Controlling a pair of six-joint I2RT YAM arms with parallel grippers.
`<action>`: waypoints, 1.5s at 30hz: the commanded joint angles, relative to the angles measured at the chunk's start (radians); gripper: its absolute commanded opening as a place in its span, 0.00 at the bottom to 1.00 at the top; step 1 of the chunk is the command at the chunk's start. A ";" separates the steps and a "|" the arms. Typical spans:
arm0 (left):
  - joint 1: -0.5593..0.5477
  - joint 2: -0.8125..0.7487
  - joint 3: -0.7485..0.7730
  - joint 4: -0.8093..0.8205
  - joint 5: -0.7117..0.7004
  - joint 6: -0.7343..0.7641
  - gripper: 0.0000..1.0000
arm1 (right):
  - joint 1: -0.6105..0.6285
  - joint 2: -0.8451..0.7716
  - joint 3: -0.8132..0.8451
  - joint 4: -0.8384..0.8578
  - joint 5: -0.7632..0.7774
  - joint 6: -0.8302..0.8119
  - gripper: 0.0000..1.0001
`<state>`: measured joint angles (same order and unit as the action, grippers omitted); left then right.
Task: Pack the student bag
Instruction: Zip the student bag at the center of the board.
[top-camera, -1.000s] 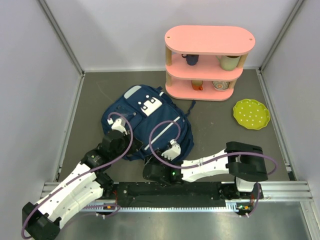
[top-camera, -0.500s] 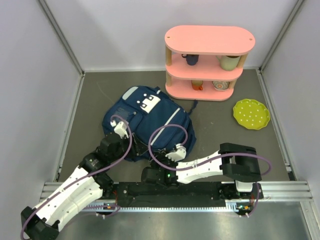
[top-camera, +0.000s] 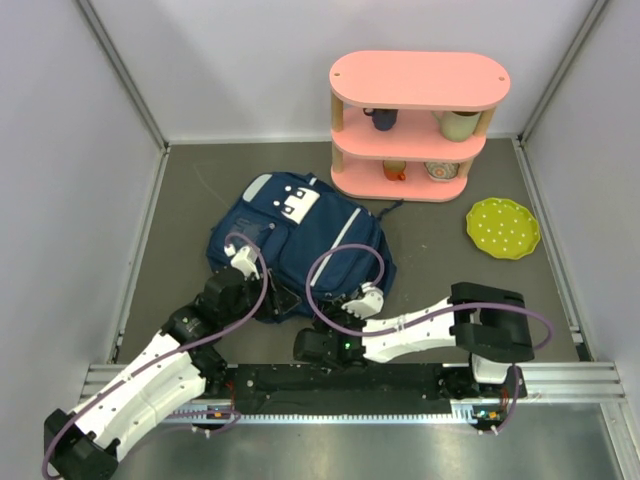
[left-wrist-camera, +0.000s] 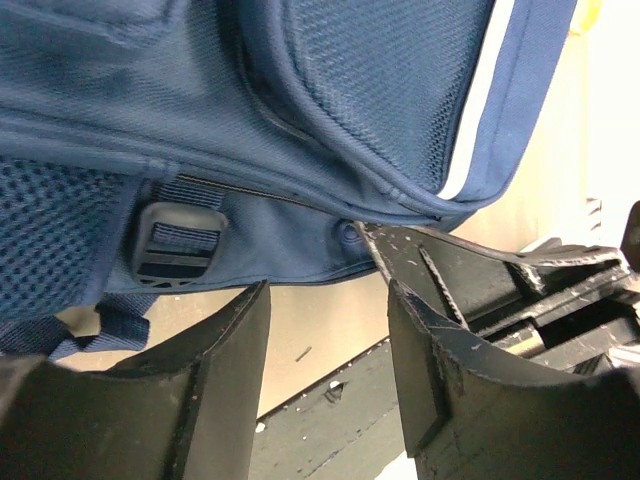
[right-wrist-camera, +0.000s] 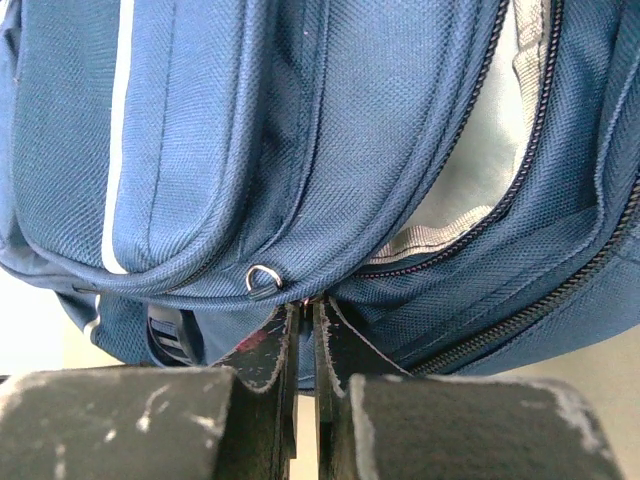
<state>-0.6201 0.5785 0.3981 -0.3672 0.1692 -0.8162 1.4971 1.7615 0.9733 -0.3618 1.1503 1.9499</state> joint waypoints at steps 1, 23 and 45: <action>-0.003 0.001 -0.013 0.060 -0.060 0.005 0.60 | -0.020 -0.101 -0.048 -0.034 0.065 -0.117 0.00; -0.003 0.122 -0.054 0.300 -0.155 -0.086 0.74 | -0.074 -0.277 -0.222 0.448 -0.386 -1.043 0.00; -0.003 0.110 -0.054 0.231 -0.243 0.015 0.00 | -0.126 -0.353 -0.332 0.365 -0.408 -1.137 0.00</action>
<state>-0.6312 0.7094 0.3363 -0.1284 -0.0296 -0.8669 1.3888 1.3983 0.6476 0.0612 0.7151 0.8299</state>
